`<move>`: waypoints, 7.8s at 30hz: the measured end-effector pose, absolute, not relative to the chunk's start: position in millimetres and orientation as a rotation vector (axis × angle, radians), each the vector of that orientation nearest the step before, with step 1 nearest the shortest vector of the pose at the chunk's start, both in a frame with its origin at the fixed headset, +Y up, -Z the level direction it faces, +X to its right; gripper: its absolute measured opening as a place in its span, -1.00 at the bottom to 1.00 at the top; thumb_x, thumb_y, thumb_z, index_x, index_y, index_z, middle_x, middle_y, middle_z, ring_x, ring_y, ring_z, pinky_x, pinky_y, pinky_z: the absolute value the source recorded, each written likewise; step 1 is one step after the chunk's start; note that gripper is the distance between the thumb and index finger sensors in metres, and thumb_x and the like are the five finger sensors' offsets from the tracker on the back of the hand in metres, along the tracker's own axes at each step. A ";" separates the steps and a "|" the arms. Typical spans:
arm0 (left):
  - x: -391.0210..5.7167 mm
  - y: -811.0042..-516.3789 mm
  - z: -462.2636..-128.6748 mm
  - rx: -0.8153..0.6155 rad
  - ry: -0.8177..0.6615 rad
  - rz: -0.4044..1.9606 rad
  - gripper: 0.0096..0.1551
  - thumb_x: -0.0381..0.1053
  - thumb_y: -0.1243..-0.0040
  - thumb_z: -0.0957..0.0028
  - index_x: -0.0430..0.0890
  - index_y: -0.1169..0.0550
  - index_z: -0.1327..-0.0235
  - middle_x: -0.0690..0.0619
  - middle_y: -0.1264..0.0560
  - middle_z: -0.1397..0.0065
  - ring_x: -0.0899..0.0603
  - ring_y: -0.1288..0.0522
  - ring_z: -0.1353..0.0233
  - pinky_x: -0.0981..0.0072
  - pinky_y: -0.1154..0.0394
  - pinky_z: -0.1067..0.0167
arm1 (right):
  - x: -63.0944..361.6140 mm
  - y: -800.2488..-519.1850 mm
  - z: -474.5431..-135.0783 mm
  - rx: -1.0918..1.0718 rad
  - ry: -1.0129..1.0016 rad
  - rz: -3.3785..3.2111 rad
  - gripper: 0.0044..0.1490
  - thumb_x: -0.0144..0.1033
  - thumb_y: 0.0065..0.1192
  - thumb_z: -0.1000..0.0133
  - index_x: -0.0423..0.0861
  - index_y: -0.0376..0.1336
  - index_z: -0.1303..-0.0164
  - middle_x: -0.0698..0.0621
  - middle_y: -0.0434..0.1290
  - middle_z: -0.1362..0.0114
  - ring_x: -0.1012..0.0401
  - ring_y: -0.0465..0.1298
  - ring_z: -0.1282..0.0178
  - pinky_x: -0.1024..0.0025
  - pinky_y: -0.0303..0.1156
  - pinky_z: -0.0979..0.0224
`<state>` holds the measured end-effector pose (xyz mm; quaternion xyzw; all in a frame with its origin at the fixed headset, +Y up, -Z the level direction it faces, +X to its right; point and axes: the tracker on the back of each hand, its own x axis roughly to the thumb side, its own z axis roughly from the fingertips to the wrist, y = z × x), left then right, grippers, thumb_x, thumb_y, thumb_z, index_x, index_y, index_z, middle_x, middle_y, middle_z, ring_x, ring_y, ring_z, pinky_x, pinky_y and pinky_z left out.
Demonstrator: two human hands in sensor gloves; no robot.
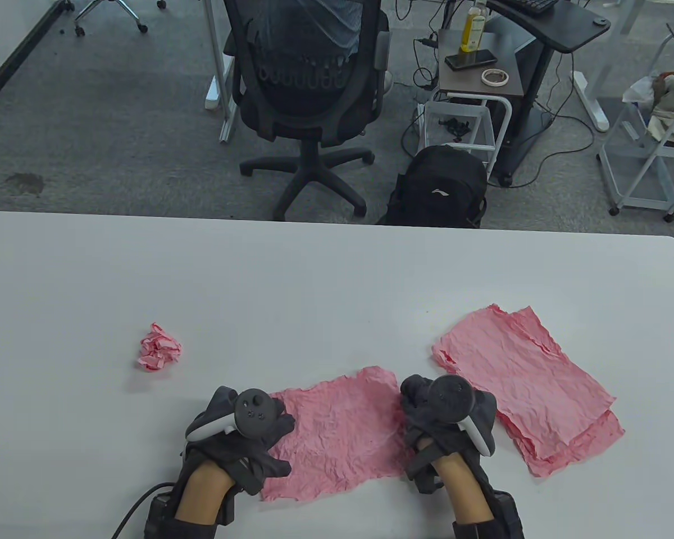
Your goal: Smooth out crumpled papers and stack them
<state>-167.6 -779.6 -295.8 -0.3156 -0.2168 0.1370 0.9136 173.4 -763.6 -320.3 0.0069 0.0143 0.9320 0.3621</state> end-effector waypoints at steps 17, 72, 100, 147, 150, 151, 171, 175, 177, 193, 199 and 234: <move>-168.5 -779.4 -296.5 -0.653 -0.450 0.285 0.04 0.28 -0.34 0.00 0.01 -0.12 -0.65 -0.04 0.19 -0.68 -0.30 0.29 -0.73 -0.44 0.26 -0.49 | 178.8 -789.6 -319.5 0.017 0.559 1.695 -0.43 -0.26 0.21 -0.14 -0.15 0.32 -0.35 -0.22 0.46 -0.20 -0.16 0.53 -0.06 -0.20 0.42 -0.10; -318.0 -760.7 -391.5 -0.208 0.468 0.122 -0.09 0.08 -0.33 -0.08 0.18 -0.14 -0.65 -0.06 -0.02 -0.69 -0.34 -0.24 -0.59 -0.01 -0.41 -0.41 | 198.3 -730.4 -302.2 0.122 -0.553 2.368 -0.17 -0.10 0.28 -0.16 -0.13 0.06 -0.57 -0.30 0.09 -0.63 -0.34 0.06 -0.58 -0.44 0.05 -0.39; -266.1 -706.3 -271.9 0.438 -0.103 0.388 -0.30 0.14 -0.40 0.00 0.00 -0.50 -0.43 -0.12 -0.44 -0.39 -0.28 -0.60 -0.09 0.17 -0.59 0.05 | 127.9 -744.0 -289.9 0.514 -0.364 2.334 -0.22 -0.10 0.27 -0.16 -0.14 0.13 -0.53 -0.29 0.17 -0.60 -0.32 0.14 -0.57 -0.45 0.08 -0.37; -164.0 -737.5 -267.5 0.058 -0.704 0.790 -0.11 0.38 -0.20 -0.02 -0.03 -0.29 -0.53 -0.03 -0.44 -0.44 -0.25 -0.58 -0.28 -0.09 -0.50 -0.21 | 62.5 -740.1 -272.1 0.752 -0.201 1.931 -0.17 0.09 0.21 -0.12 -0.30 0.20 -0.35 -0.21 0.51 -0.02 -0.19 0.49 -0.23 -0.37 0.24 -0.30; -168.1 -737.5 -269.4 0.074 -0.663 0.959 -0.25 0.25 -0.20 -0.09 0.01 -0.34 -0.51 -0.03 -0.44 -0.44 -0.23 -0.59 -0.28 -0.07 -0.50 -0.23 | 65.1 -745.3 -275.3 0.712 -0.152 1.829 -0.16 0.04 0.22 -0.14 -0.24 0.11 -0.45 -0.23 0.52 -0.15 -0.22 0.47 -0.30 -0.35 0.25 -0.31; -169.0 -737.8 -270.4 0.071 -0.648 0.991 -0.29 0.23 -0.21 -0.09 0.04 -0.37 -0.50 -0.03 -0.44 -0.44 -0.23 -0.59 -0.28 -0.06 -0.50 -0.23 | 64.8 -747.3 -276.1 0.687 -0.137 1.809 -0.14 0.02 0.23 -0.13 -0.20 0.06 -0.49 -0.22 0.51 -0.19 -0.23 0.46 -0.31 -0.34 0.27 -0.30; -168.2 -749.8 -276.3 -0.172 -0.727 1.331 0.09 0.51 -0.25 -0.03 -0.01 -0.16 -0.66 -0.10 -0.14 -0.68 -0.32 -0.31 -0.58 -0.25 -0.29 -0.45 | 83.5 -741.7 -283.3 0.567 -0.169 1.736 -0.25 -0.09 0.45 -0.04 -0.03 0.23 -0.42 -0.22 0.43 -0.17 -0.17 0.42 -0.23 -0.27 0.25 -0.31; -160.4 -733.8 -264.6 0.098 -0.726 0.895 0.15 0.49 -0.27 0.01 -0.08 -0.14 -0.65 -0.06 -0.26 -0.59 -0.24 -0.45 -0.44 -0.17 -0.38 -0.40 | 69.7 -729.6 -269.5 0.777 -0.255 1.924 -0.23 -0.13 0.49 -0.03 0.03 0.24 -0.45 -0.24 0.39 -0.19 -0.17 0.37 -0.30 -0.33 0.17 -0.37; -162.1 -727.3 -262.0 0.163 -0.680 0.824 0.08 0.41 -0.31 0.03 -0.07 -0.21 -0.63 -0.03 -0.36 -0.49 -0.20 -0.51 -0.34 -0.16 -0.41 -0.35 | 64.6 -726.8 -262.6 0.807 -0.367 1.987 -0.18 -0.25 0.45 -0.06 0.05 0.13 -0.52 -0.22 0.32 -0.33 -0.20 0.30 -0.42 -0.33 0.15 -0.40; -183.4 -754.6 -280.1 -0.123 -0.509 1.496 -0.33 0.30 0.06 -0.22 0.00 -0.43 -0.50 -0.02 -0.45 -0.47 -0.22 -0.57 -0.34 -0.13 -0.43 -0.34 | 72.0 -717.6 -260.6 0.808 -0.456 1.932 -0.25 -0.36 0.39 -0.06 -0.05 0.17 -0.49 -0.19 0.37 -0.28 -0.17 0.37 -0.35 -0.33 0.19 -0.39; -162.3 -755.0 -274.4 -0.210 -0.652 1.284 0.22 0.56 -0.15 -0.06 -0.09 0.05 -0.68 -0.12 -0.05 -0.67 -0.36 -0.28 -0.57 -0.23 -0.33 -0.39 | 66.8 -716.6 -258.3 0.860 -0.426 1.966 -0.13 -0.31 0.43 -0.06 -0.21 0.08 -0.51 -0.13 0.37 -0.17 -0.11 0.42 -0.21 -0.29 0.23 -0.35; -172.2 -748.0 -275.2 -0.035 -0.550 1.269 -0.37 0.30 -0.26 -0.10 0.09 -0.51 -0.41 0.01 -0.48 -0.41 -0.19 -0.58 -0.31 -0.17 -0.40 -0.37 | 64.4 -714.6 -255.9 0.837 -0.465 2.032 -0.35 -0.14 0.33 -0.15 -0.04 0.26 -0.45 -0.17 0.45 -0.25 -0.22 0.37 -0.37 -0.45 0.10 -0.37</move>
